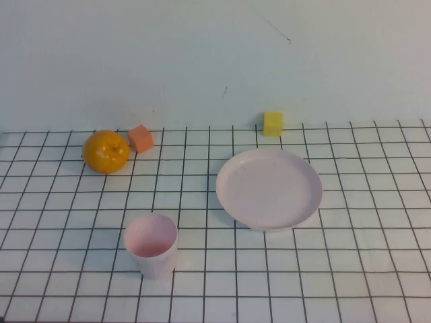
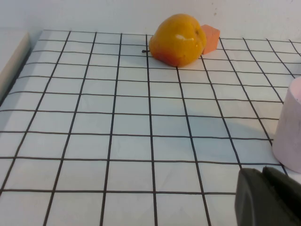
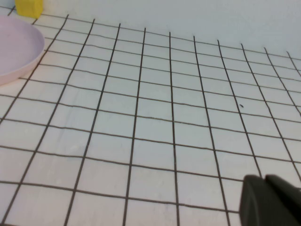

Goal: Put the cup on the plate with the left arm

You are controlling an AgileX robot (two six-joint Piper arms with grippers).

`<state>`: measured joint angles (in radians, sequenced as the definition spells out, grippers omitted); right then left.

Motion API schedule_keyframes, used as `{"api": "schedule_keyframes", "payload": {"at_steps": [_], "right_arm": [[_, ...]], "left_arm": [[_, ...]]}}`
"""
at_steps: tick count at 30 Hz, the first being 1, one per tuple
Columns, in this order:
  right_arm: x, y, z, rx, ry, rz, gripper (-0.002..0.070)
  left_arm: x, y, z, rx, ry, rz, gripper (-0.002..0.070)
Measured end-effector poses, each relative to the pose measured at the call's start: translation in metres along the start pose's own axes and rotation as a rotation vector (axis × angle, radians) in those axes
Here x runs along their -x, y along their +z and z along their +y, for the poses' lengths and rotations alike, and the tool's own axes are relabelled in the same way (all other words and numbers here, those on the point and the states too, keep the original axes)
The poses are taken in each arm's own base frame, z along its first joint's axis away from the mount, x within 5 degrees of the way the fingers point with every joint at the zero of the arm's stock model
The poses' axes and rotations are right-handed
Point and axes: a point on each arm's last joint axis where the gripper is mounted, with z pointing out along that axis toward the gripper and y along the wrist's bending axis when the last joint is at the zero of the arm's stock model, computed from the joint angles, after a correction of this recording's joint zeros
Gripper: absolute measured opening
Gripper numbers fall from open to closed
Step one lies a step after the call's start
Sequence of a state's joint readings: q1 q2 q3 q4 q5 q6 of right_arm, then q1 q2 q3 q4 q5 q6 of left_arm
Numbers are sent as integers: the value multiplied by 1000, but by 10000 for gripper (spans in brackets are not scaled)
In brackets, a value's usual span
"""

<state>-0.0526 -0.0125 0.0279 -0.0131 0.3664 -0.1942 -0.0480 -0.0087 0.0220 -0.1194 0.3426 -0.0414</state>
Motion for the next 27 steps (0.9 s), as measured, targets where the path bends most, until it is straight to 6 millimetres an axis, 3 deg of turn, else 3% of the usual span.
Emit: {"api": "schedule_keyframes", "payload": {"at_steps": [27], "right_arm": [[0, 0, 0, 0, 0, 0, -2]], "left_arm": [[0, 0, 2, 17, 61, -1, -3]]}}
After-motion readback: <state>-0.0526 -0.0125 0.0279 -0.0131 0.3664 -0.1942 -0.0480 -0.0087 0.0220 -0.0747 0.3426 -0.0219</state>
